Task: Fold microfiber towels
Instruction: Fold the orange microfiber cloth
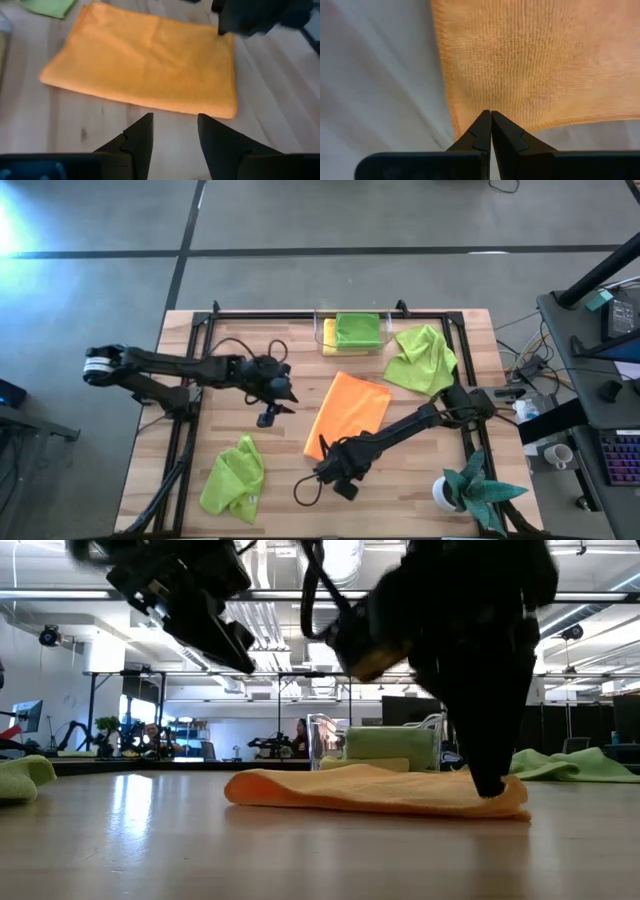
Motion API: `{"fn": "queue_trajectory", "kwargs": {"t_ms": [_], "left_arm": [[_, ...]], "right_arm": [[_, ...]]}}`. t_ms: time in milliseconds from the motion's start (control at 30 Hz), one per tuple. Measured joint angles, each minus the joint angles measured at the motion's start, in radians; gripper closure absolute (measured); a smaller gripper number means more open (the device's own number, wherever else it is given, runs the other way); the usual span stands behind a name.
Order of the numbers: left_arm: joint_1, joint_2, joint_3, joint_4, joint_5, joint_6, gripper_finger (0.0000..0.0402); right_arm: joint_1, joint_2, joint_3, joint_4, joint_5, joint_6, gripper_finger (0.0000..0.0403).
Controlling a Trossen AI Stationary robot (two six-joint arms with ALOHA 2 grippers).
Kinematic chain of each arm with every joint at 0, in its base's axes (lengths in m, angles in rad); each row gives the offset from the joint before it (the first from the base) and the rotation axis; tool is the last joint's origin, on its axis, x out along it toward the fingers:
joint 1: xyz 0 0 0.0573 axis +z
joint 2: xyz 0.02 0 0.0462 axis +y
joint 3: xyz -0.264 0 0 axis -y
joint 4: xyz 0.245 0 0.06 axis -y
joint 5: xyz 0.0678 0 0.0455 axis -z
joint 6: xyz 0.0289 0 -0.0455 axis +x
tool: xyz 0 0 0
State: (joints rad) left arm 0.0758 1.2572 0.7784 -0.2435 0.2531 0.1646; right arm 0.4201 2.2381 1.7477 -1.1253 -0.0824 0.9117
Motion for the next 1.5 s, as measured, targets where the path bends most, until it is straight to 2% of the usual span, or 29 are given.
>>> {"fn": "queue_trajectory", "kwargs": {"t_ms": [233,400,467,633,833,933,1100,1267,1500], "left_arm": [[-0.053,0.121,0.001,0.073,0.0,0.0,0.0263],[-0.102,0.193,0.006,0.143,-0.016,0.009,0.0263],[-0.125,0.217,0.006,0.163,-0.045,0.031,0.0263],[-0.203,0.251,0.006,0.144,-0.226,0.174,0.0263],[-0.306,0.274,0.008,0.148,-0.245,0.214,0.0263],[-0.357,0.287,0.013,0.151,-0.259,0.211,0.0263],[-0.414,0.321,0.049,0.157,-0.368,0.208,0.0263],[-0.444,0.36,0.081,0.15,-0.374,0.207,0.0263],[-0.455,0.398,0.098,0.138,-0.371,0.129,0.0263]], "right_arm": [[0.012,-0.085,-0.029,-0.003,0.084,-0.1,0.0394],[0.021,-0.21,-0.148,0.009,0.098,-0.12,0.0394],[0.031,-0.275,-0.213,0.027,0.113,-0.102,0.0394],[0.061,-0.443,-0.379,0.189,0.153,-0.045,0.0394],[0.094,-0.569,-0.531,0.321,0.174,-0.013,0.0394],[0.106,-0.605,-0.586,0.363,0.187,0.012,0.0394],[0.117,-0.642,-0.661,0.432,0.188,0.02,0.0394],[0.116,-0.65,-0.697,0.464,0.18,0.016,0.0381],[0.116,-0.648,-0.695,0.496,0.181,-0.003,0.0344]]}}
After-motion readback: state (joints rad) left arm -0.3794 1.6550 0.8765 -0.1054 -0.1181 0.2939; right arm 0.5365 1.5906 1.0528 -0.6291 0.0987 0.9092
